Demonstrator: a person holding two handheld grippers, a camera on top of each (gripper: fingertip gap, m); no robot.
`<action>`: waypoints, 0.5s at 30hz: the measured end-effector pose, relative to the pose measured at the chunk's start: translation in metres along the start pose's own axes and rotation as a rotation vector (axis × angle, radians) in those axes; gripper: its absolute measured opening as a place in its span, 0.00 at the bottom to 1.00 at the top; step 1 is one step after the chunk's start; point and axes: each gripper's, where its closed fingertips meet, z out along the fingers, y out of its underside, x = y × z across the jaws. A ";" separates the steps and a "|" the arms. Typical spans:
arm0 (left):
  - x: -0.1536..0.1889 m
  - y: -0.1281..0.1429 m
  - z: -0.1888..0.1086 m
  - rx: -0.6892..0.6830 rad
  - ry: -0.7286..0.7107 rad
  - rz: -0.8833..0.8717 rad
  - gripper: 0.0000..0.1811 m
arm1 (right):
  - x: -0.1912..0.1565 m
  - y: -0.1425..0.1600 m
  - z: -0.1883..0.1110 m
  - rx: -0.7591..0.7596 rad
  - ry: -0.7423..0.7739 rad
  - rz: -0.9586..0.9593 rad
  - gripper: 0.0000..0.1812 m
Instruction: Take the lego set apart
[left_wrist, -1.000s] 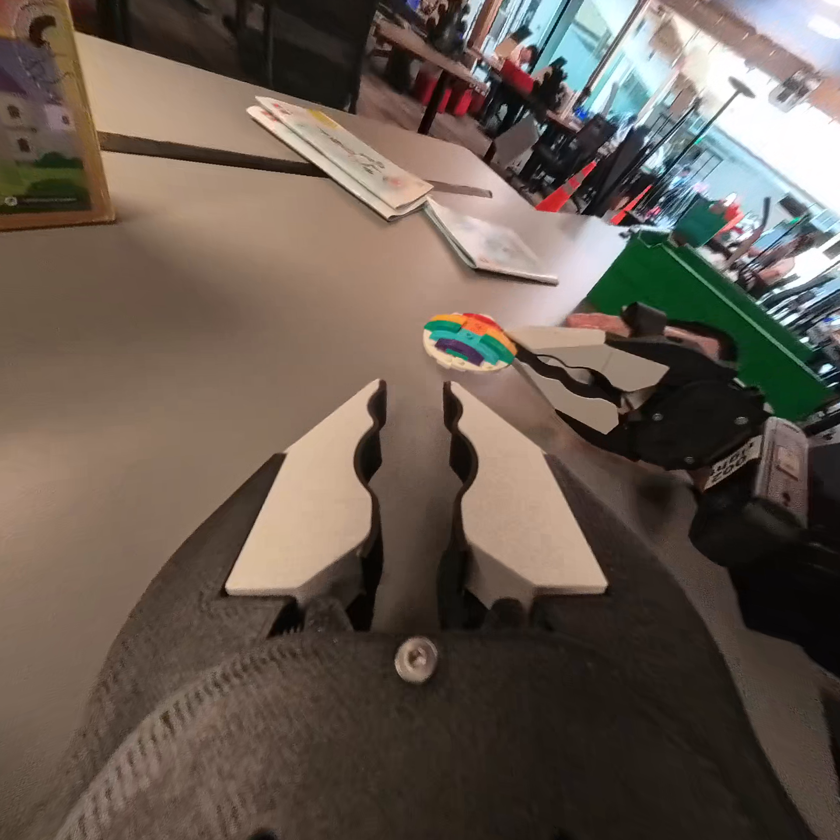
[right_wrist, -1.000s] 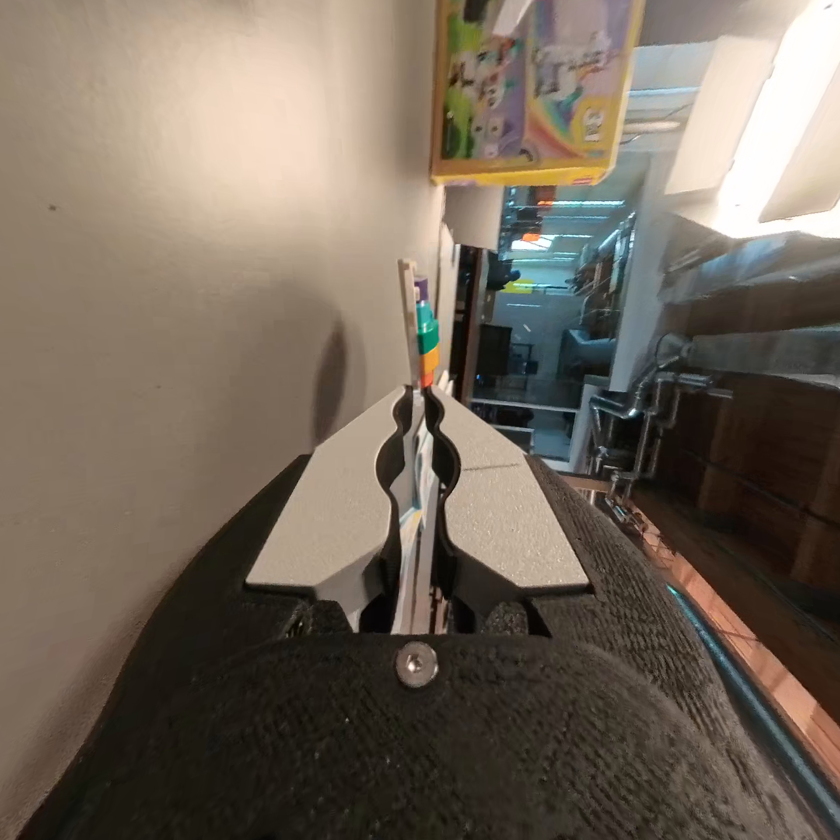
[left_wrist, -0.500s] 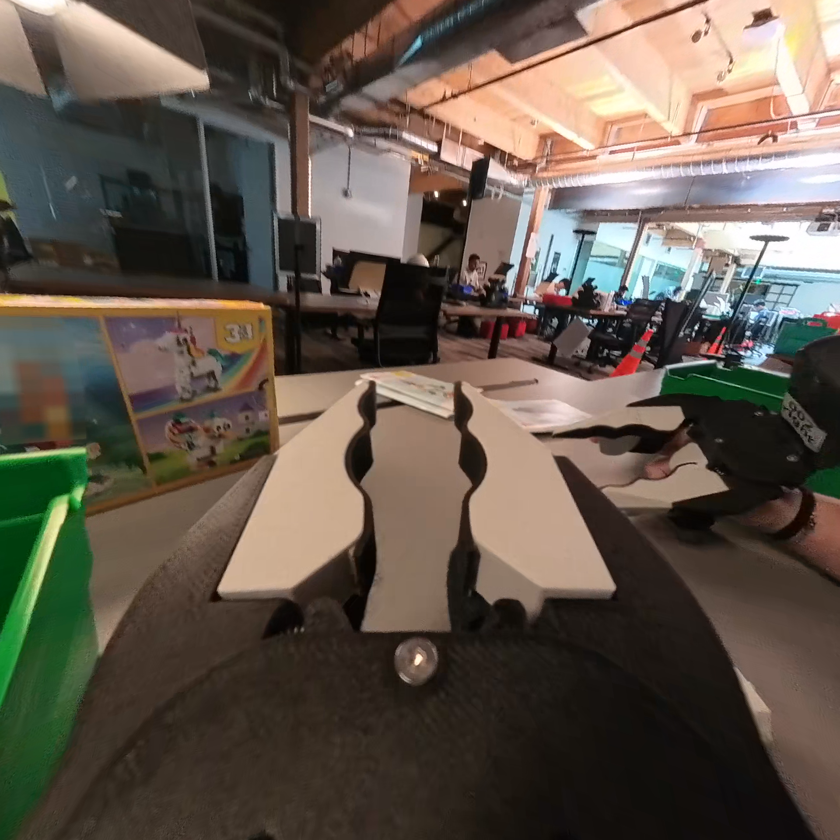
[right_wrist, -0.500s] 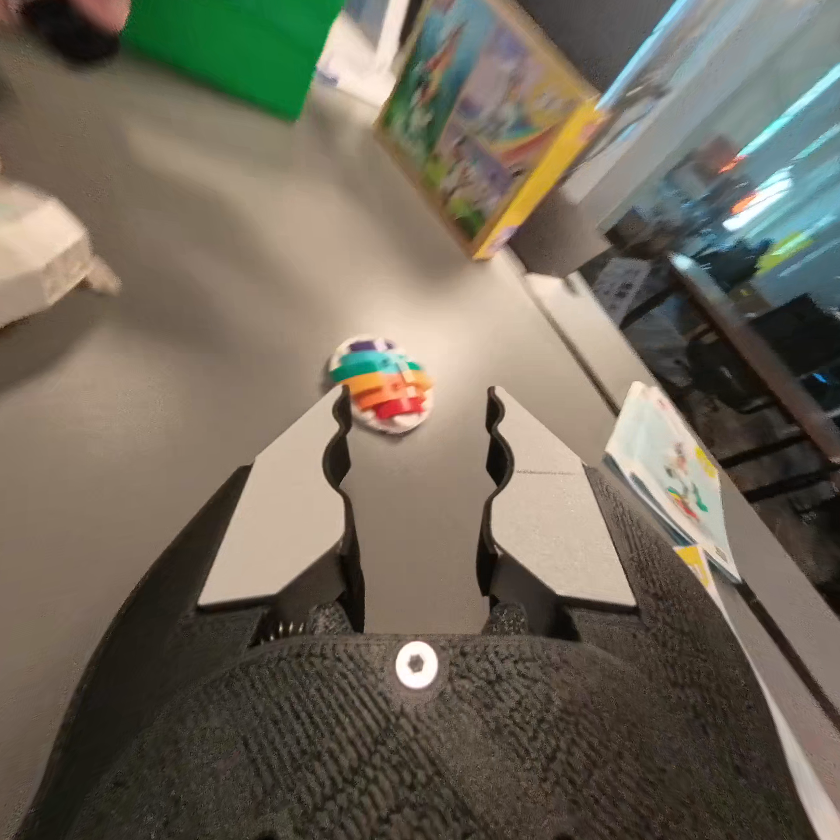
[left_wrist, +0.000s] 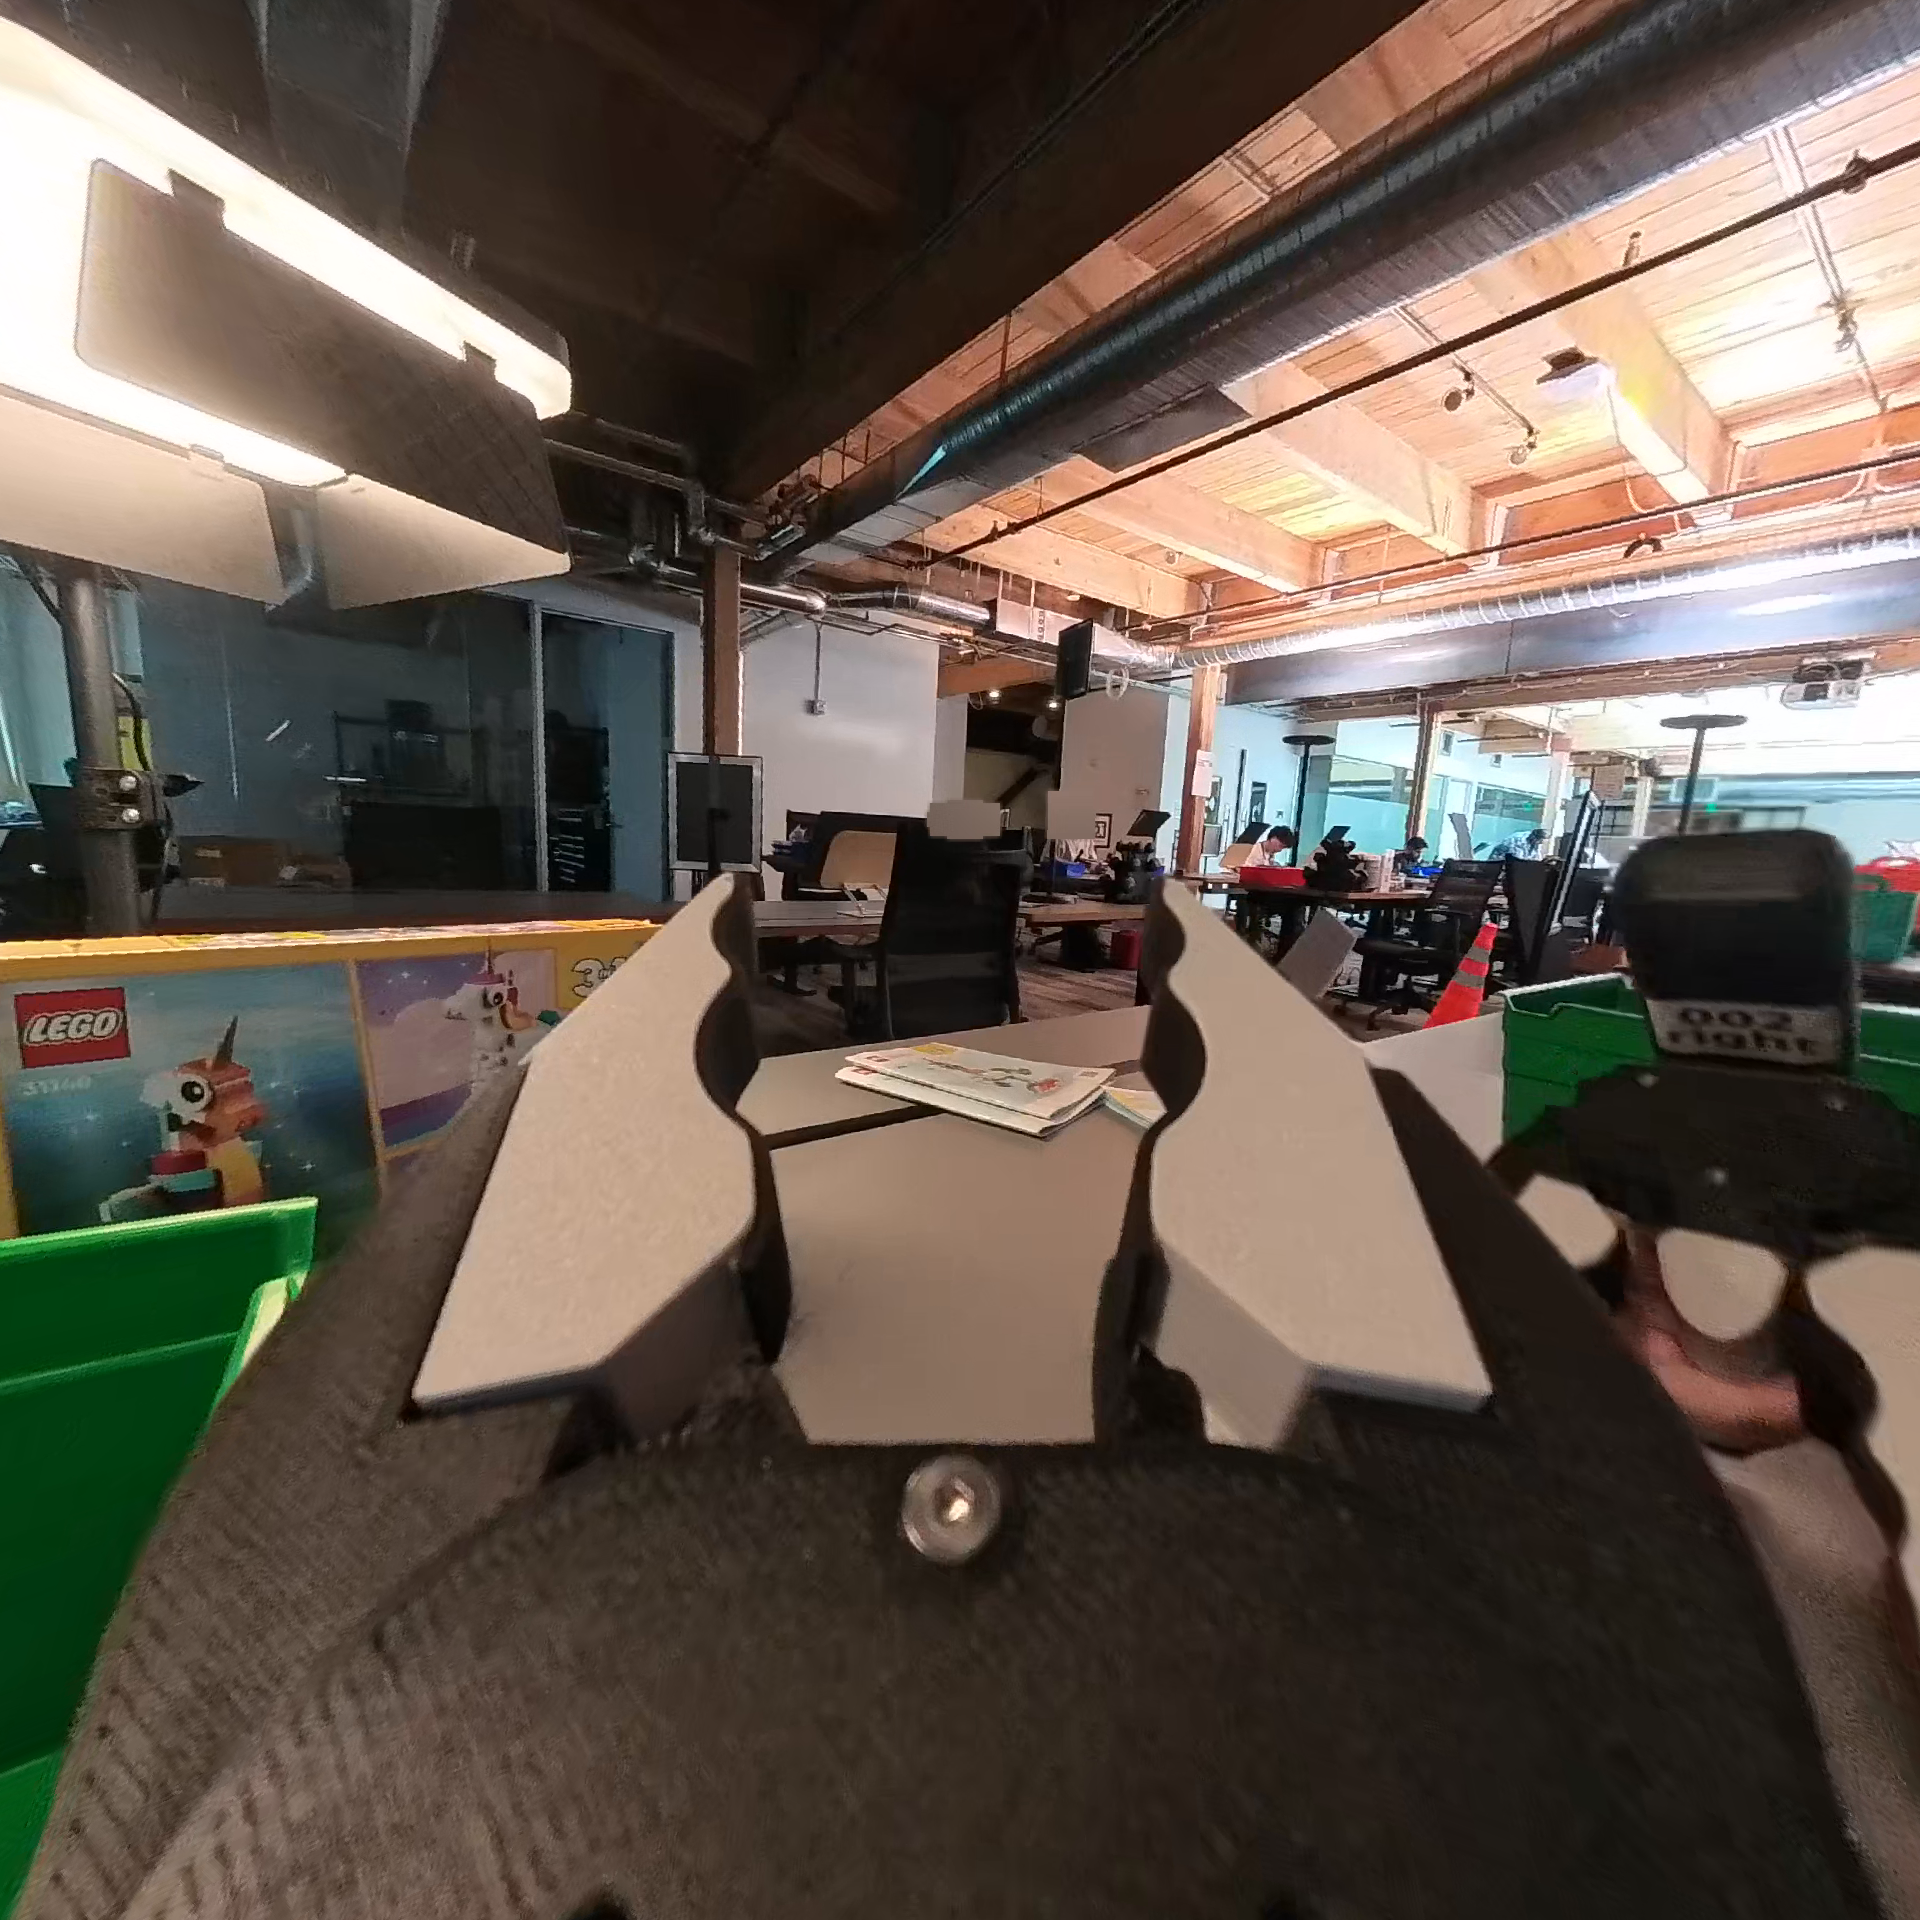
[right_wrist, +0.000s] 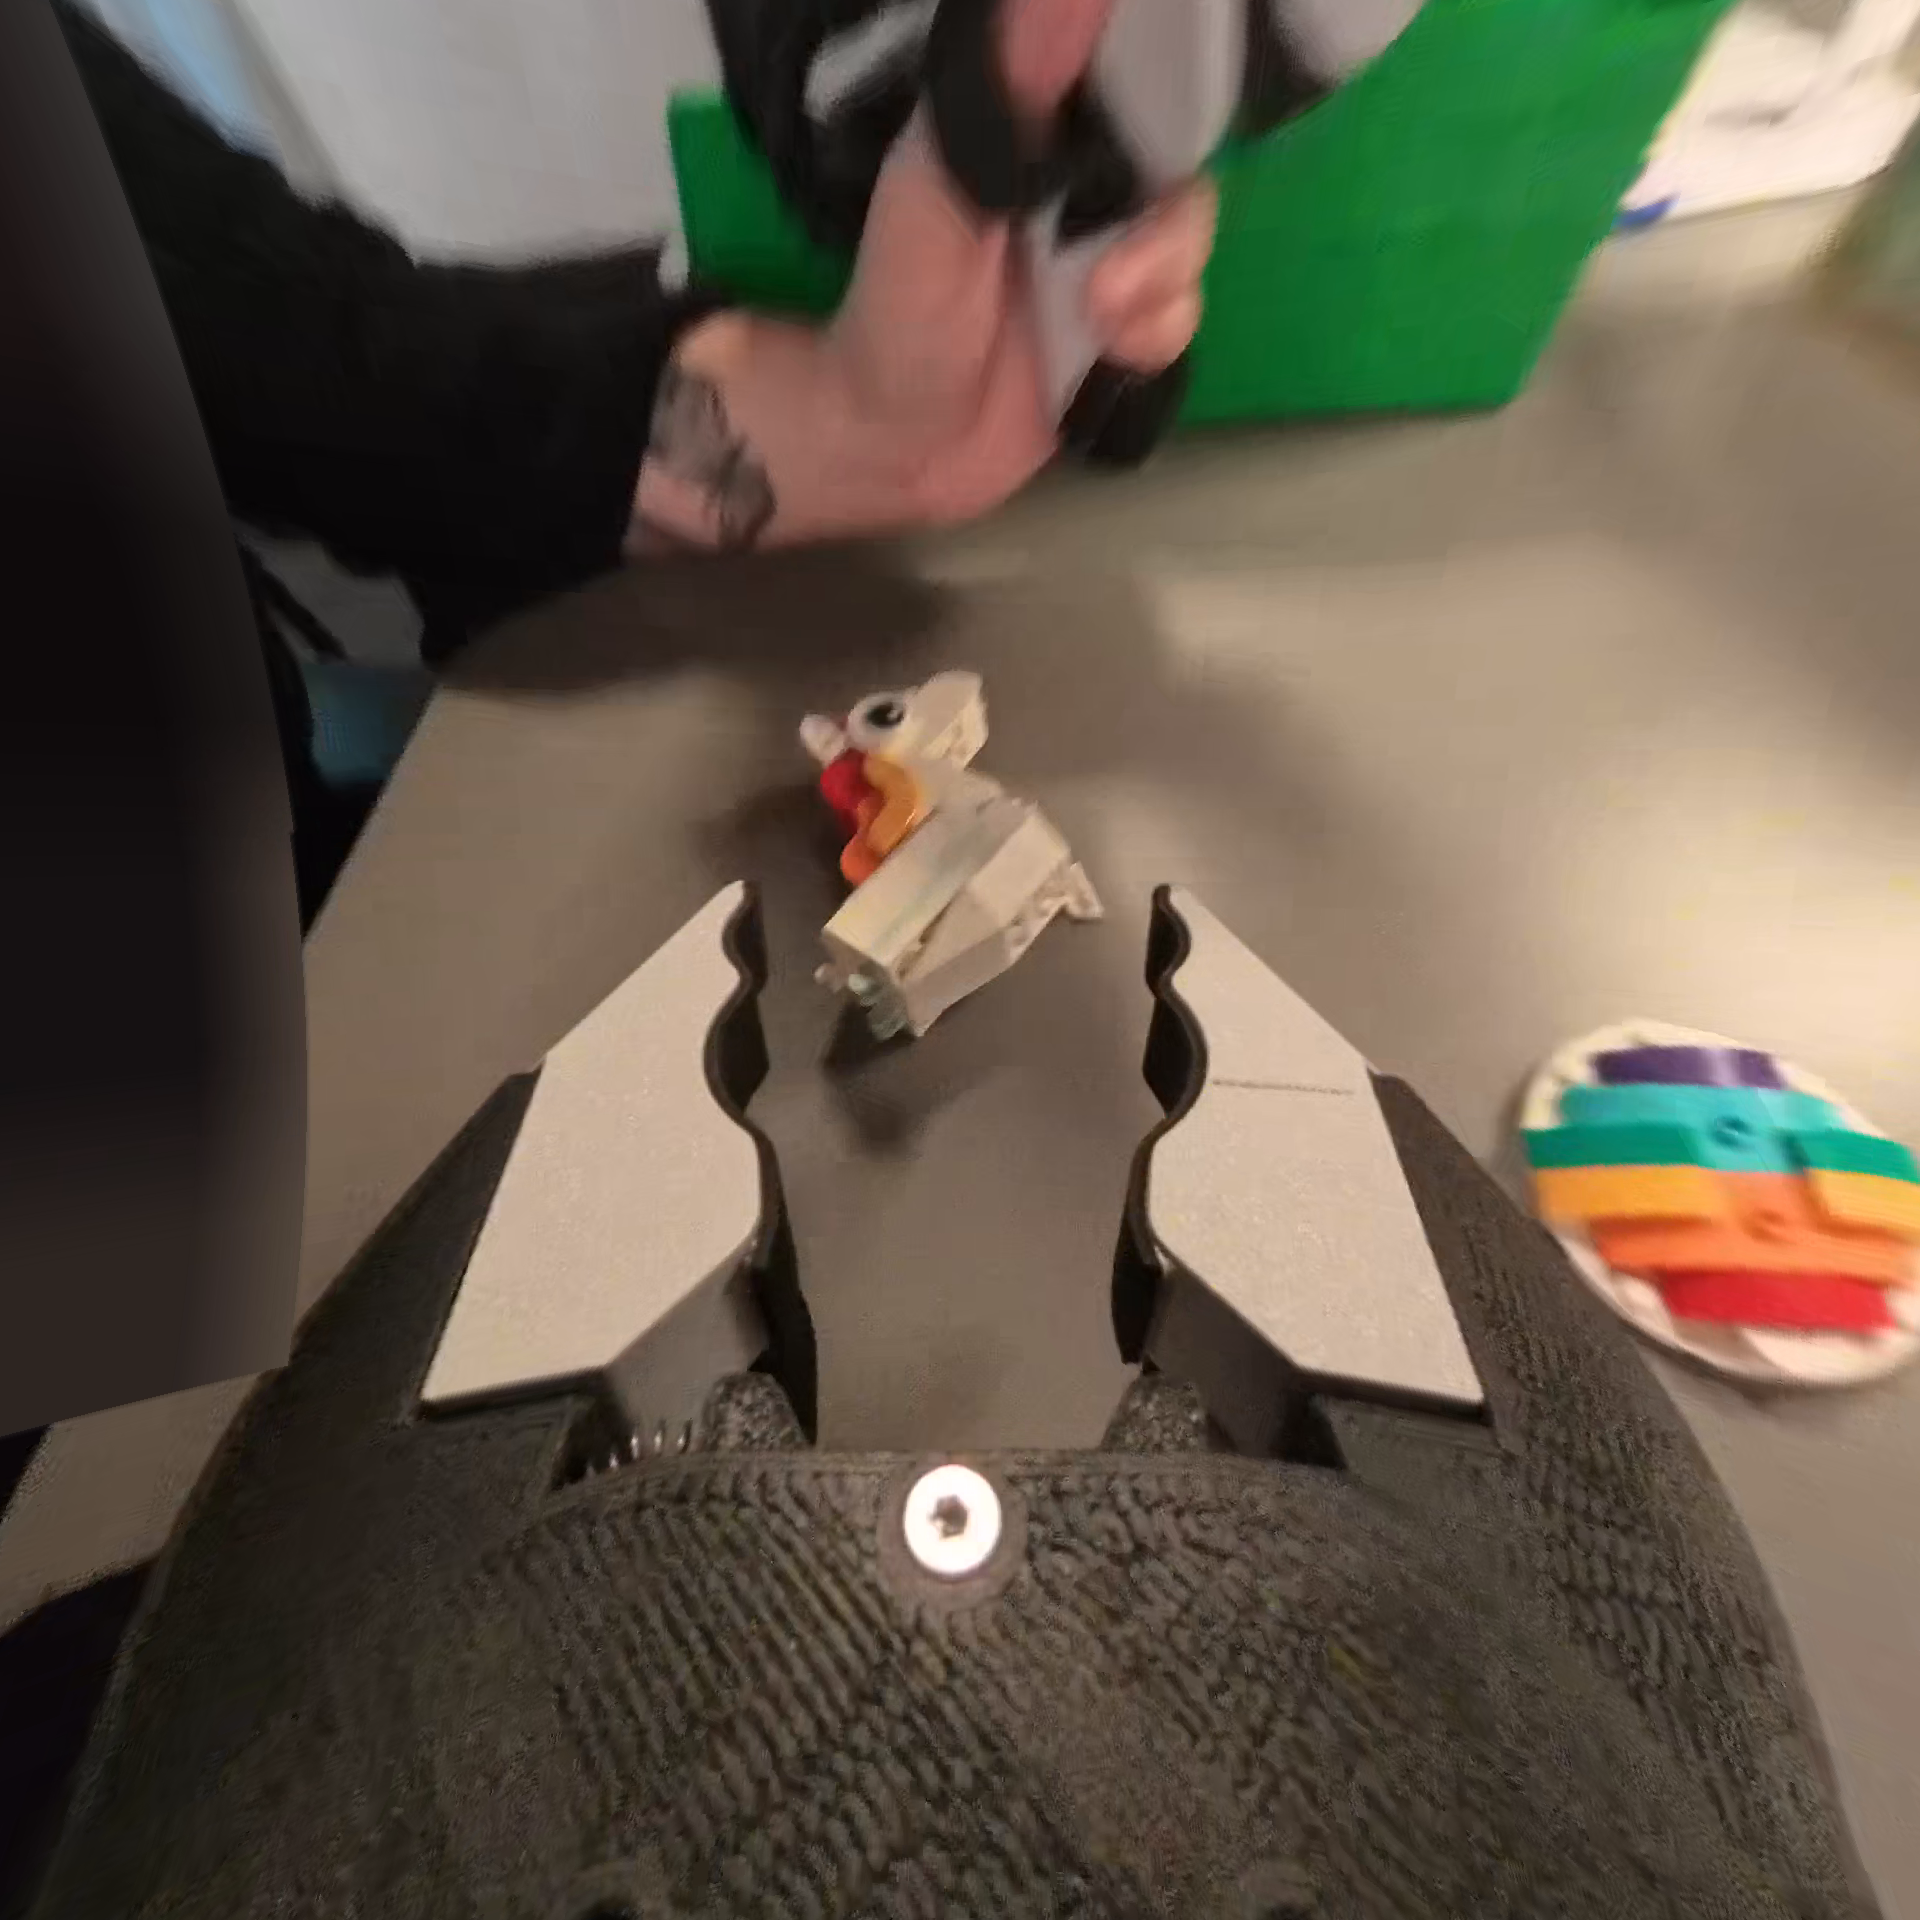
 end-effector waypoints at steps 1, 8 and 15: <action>0.000 0.001 0.000 -0.004 0.000 0.000 0.40 | -0.003 0.005 0.009 -0.039 -0.007 -0.015 0.40; 0.005 0.020 0.005 -0.100 0.045 -0.085 0.39 | 0.012 0.015 0.020 -0.137 0.130 -0.183 0.25; 0.037 0.070 0.010 -0.387 0.264 -0.358 0.41 | 0.053 -0.015 -0.016 0.007 0.469 -0.367 0.22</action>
